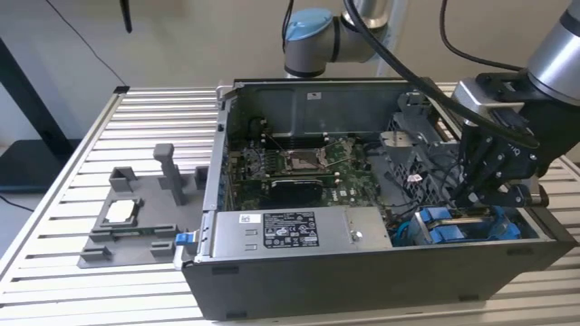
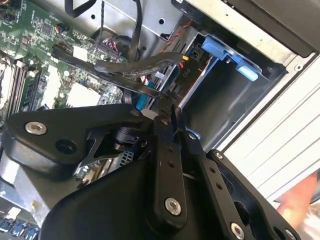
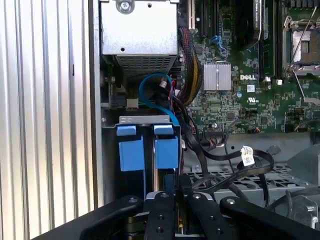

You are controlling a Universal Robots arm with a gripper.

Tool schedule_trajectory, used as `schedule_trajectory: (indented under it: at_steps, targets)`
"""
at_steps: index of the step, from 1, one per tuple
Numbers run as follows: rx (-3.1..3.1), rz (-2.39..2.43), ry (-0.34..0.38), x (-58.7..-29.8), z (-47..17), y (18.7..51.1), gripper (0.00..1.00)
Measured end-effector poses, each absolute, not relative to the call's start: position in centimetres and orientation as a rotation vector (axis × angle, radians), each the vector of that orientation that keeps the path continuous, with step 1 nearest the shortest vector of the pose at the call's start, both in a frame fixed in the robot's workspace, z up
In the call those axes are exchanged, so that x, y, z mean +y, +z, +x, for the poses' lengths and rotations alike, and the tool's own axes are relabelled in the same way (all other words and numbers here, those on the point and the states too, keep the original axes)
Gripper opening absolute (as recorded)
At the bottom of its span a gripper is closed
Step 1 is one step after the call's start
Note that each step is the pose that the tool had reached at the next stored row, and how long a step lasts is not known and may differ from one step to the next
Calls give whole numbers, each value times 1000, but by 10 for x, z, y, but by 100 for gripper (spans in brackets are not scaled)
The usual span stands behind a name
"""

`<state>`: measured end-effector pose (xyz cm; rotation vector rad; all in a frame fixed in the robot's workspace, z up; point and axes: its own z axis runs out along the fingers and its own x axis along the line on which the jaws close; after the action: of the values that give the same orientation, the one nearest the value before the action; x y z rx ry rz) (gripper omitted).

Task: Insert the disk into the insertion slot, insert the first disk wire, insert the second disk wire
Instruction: 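Insert the second disk wire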

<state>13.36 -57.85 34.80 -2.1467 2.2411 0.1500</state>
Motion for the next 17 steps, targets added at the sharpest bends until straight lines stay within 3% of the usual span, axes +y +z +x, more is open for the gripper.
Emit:
schedule_trajectory:
  at_steps: [17]
  targets:
    - [2244,-2142,151,-579,138,345,16]
